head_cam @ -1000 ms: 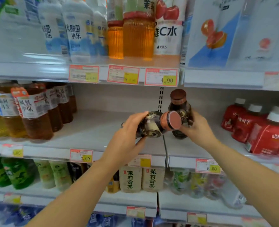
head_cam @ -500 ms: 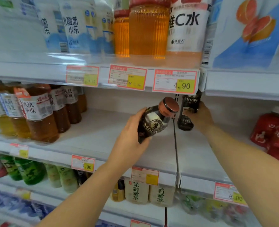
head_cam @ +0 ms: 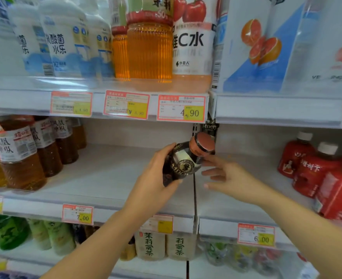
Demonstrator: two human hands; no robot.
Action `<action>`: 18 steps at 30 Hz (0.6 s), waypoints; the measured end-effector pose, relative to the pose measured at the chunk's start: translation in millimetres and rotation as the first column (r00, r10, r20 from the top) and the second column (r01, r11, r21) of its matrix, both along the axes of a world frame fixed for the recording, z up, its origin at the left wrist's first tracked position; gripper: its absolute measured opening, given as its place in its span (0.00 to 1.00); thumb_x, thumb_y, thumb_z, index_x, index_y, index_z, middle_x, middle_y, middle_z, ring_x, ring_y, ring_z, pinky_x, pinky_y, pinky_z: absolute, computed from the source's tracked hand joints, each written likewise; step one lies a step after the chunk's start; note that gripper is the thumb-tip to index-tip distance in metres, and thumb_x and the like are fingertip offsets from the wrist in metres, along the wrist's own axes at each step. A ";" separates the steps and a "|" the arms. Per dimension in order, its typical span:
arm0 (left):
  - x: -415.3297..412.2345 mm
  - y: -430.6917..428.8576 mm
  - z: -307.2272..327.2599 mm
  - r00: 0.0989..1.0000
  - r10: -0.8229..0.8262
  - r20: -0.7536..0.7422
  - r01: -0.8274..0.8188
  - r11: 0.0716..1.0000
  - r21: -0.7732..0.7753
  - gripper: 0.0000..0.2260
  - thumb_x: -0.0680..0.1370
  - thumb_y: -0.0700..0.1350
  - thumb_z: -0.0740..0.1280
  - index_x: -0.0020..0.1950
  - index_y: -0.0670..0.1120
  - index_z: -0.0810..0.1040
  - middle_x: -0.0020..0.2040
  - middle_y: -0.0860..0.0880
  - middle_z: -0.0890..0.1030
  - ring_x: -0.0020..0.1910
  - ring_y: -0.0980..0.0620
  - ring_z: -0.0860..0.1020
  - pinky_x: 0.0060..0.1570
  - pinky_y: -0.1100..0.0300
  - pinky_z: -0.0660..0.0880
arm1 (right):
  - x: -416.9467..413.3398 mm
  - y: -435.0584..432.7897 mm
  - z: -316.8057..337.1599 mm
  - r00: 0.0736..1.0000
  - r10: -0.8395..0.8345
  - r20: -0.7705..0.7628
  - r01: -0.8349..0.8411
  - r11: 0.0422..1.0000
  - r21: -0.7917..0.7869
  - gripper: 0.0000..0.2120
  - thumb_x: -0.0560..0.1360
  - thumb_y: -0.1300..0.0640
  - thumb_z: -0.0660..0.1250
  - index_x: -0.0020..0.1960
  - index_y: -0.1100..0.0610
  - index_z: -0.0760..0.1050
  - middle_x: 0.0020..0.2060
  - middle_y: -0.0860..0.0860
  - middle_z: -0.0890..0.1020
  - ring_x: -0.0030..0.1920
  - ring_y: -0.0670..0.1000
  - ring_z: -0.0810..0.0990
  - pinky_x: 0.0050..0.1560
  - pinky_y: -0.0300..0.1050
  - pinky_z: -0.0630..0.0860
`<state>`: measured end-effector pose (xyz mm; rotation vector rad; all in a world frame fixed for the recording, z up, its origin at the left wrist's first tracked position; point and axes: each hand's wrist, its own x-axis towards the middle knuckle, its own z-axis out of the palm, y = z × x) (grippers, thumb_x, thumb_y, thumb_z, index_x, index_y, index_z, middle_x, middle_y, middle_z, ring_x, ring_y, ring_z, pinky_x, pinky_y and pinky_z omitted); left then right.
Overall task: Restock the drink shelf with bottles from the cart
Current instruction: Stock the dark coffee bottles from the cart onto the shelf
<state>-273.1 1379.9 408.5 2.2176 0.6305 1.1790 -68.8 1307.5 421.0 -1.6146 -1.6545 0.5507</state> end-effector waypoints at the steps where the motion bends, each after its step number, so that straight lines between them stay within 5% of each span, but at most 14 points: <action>1: 9.1 -6.2 2.3 0.998 -0.046 0.052 0.048 0.998 -0.046 0.33 0.72 0.38 0.72 0.63 0.67 0.59 0.59 0.65 0.71 0.58 0.71 0.70 0.53 0.77 0.68 | -4.7 -6.0 -1.9 1.000 0.024 -0.009 -0.024 1.000 -0.007 0.30 0.69 0.62 0.73 0.66 0.47 0.65 0.61 0.47 0.76 0.58 0.43 0.76 0.62 0.41 0.73; 6: 53.4 -28.2 7.1 0.970 -0.139 0.200 0.177 0.967 -0.186 0.33 0.70 0.38 0.73 0.58 0.68 0.60 0.56 0.65 0.72 0.57 0.66 0.74 0.53 0.70 0.73 | -14.2 -22.5 2.6 0.994 -0.052 -0.094 0.061 0.993 0.105 0.22 0.66 0.59 0.74 0.58 0.48 0.73 0.51 0.46 0.83 0.52 0.43 0.81 0.55 0.42 0.77; 9: 67.9 -32.4 10.0 0.966 -0.172 0.192 0.215 0.949 -0.232 0.33 0.70 0.40 0.73 0.62 0.65 0.59 0.56 0.68 0.70 0.58 0.64 0.73 0.56 0.66 0.73 | -8.1 -30.3 4.4 0.989 -0.111 -0.094 0.123 0.983 0.135 0.18 0.67 0.57 0.74 0.54 0.48 0.75 0.46 0.45 0.84 0.48 0.40 0.81 0.47 0.35 0.76; 13: 66.6 -19.9 13.3 0.979 -0.205 -0.002 0.200 0.959 -0.198 0.27 0.74 0.47 0.69 0.68 0.59 0.59 0.58 0.64 0.72 0.60 0.61 0.72 0.59 0.60 0.72 | 10.4 -29.4 -2.4 0.982 -0.158 -0.103 0.168 0.982 0.090 0.20 0.69 0.57 0.73 0.59 0.49 0.73 0.52 0.45 0.82 0.53 0.44 0.80 0.55 0.42 0.75; 18: 34.5 27.3 -1.6 0.914 0.054 -0.403 -0.067 0.998 -0.019 0.22 0.78 0.55 0.62 0.71 0.54 0.64 0.67 0.53 0.70 0.61 0.54 0.72 0.61 0.56 0.70 | 36.5 -15.9 -3.9 0.957 -0.231 -0.173 0.245 0.968 0.061 0.22 0.70 0.58 0.72 0.61 0.47 0.69 0.59 0.49 0.77 0.60 0.52 0.77 0.64 0.54 0.71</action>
